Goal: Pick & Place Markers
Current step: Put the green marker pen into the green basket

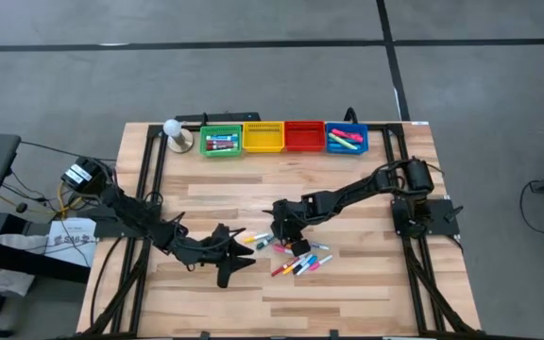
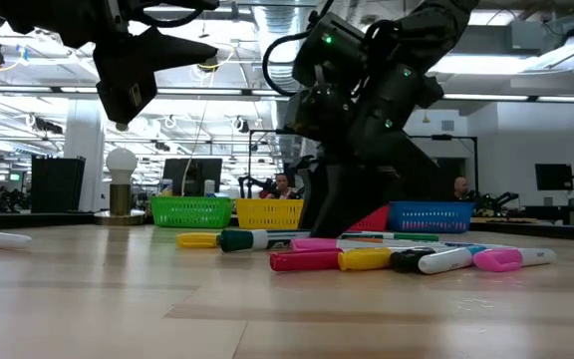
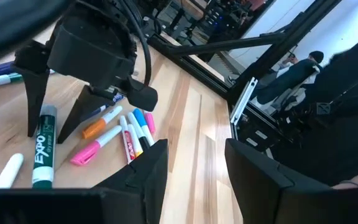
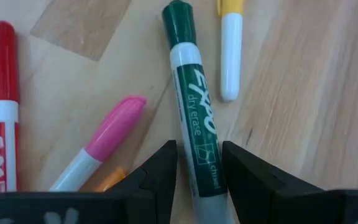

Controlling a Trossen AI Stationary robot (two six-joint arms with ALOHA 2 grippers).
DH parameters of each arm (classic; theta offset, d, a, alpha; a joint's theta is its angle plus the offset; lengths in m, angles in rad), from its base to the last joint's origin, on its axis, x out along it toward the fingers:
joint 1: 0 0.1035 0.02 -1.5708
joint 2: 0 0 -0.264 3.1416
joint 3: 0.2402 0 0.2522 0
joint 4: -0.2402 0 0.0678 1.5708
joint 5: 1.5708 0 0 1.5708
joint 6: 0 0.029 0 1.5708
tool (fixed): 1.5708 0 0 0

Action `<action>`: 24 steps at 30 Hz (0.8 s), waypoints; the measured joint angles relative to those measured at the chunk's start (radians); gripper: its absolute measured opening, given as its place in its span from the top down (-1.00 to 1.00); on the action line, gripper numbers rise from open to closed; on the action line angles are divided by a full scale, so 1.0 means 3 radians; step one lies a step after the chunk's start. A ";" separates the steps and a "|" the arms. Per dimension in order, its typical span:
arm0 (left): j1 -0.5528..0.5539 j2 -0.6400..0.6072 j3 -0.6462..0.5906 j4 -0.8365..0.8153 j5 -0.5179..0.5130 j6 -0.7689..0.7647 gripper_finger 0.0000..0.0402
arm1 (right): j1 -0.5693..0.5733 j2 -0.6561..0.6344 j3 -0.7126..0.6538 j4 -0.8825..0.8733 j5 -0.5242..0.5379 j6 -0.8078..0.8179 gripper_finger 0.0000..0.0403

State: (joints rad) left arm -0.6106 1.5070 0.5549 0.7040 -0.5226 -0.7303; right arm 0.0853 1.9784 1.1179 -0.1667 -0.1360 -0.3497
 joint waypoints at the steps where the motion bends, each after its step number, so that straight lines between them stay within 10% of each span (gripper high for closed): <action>1: 0.0001 0.0000 0.0000 0.0000 -0.0001 0.0000 0.21 | -0.0008 0.0004 0.0000 -0.0005 -0.0006 0.0040 0.41; 11: 0.0003 0.0000 -0.0001 0.0000 -0.0001 -0.0001 0.21 | -0.0001 -0.0055 -0.0008 -0.0080 -0.0057 0.0400 0.75; 24: 0.0001 -0.0003 -0.0001 0.0001 0.0257 -0.0008 0.21 | 0.0110 -0.0673 -0.0015 -0.0118 -0.0062 0.1100 0.67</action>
State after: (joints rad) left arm -0.6102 1.5063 0.5545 0.7044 -0.4454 -0.7326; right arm 0.1184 1.7764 1.1135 -0.2020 -0.1547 -0.0198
